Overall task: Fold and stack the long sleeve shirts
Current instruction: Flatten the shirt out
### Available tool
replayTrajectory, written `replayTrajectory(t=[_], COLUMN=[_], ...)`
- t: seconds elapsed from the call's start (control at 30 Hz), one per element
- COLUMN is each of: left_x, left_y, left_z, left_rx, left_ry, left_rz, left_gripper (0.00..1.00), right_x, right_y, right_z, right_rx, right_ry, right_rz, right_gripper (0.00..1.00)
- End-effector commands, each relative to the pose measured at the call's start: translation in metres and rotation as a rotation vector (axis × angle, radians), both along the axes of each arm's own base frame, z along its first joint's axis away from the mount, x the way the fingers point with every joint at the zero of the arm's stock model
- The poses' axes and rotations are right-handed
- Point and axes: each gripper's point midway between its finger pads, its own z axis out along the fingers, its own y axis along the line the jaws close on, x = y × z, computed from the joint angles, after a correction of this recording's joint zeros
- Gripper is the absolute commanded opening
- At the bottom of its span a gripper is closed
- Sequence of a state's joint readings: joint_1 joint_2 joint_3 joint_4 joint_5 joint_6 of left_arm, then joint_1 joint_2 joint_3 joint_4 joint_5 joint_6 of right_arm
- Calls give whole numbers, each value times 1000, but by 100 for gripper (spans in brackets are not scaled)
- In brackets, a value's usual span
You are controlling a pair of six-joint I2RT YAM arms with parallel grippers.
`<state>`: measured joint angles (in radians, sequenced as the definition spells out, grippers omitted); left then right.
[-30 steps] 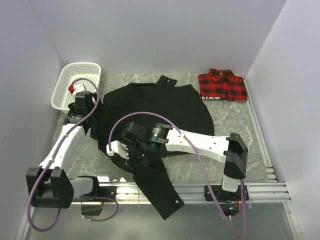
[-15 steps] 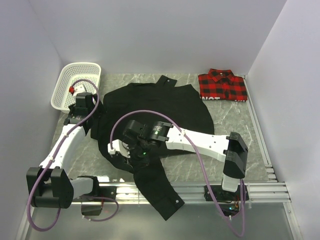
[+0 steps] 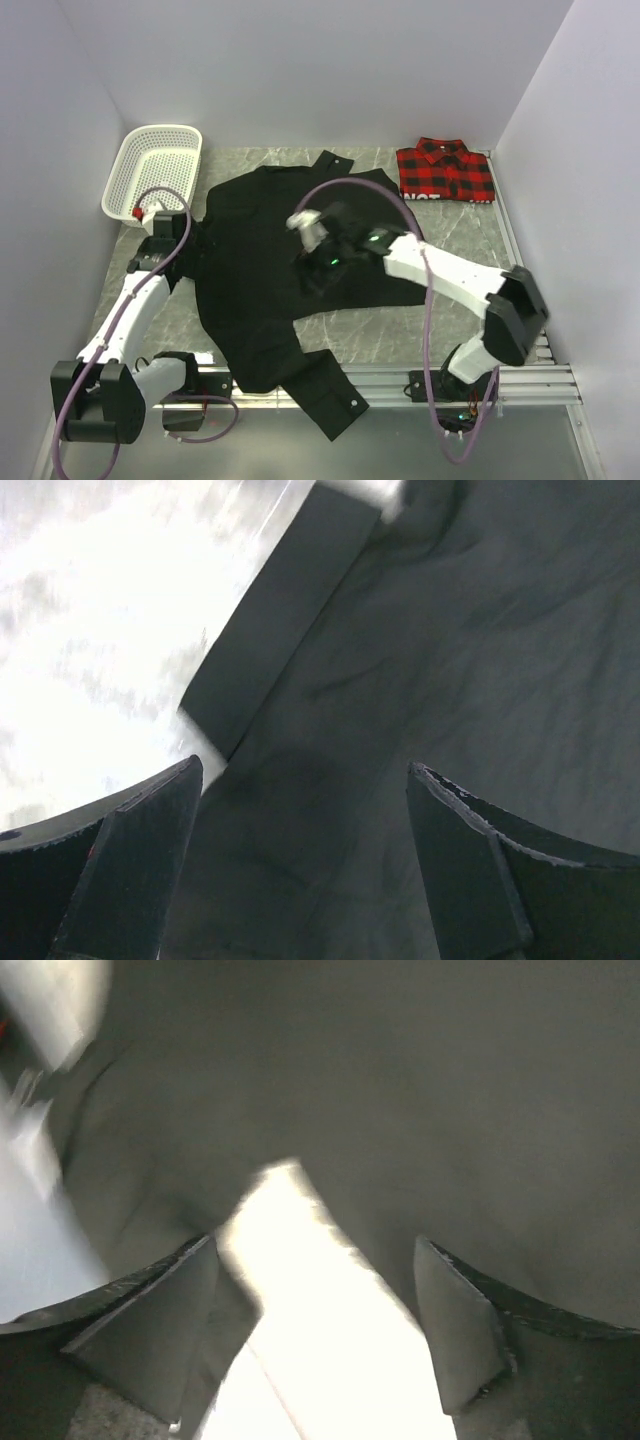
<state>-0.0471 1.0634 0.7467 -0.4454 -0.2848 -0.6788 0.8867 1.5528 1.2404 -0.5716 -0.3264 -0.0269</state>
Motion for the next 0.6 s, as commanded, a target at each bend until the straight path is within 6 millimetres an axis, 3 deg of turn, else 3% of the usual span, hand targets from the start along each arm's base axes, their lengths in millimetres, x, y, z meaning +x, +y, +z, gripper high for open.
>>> replayTrajectory(t=[0.0, 0.03, 0.07, 0.13, 0.17, 0.23, 0.3, 0.57], left_x=[-25, -29, -36, -43, -47, -51, -54, -72], left_y=[0, 1, 3, 4, 2, 3, 2, -14], left_z=[-22, -27, -34, -43, -49, -56, -61, -94], left_rx=[-75, -84, -86, -112, -122, -153, -173, -266], left_ry=[75, 92, 117, 148, 168, 191, 211, 327], left_rz=[79, 95, 111, 131, 132, 158, 169, 184], left_gripper=[89, 89, 89, 88, 88, 86, 85, 82], right_x=[59, 78, 79, 87, 89, 90, 89, 64], right_y=[-43, -73, -94, -129, -154, -178, -213, -285], right_z=[18, 20, 3, 0, -16, -18, -34, -78], right_rx=[102, 118, 86, 102, 99, 134, 82, 21], right_ry=[-40, -33, -13, -14, 34, 55, 57, 189], right_rz=[-458, -626, -712, -867, -980, -1091, -1230, -1576], right_gripper=[88, 88, 87, 87, 87, 85, 83, 78])
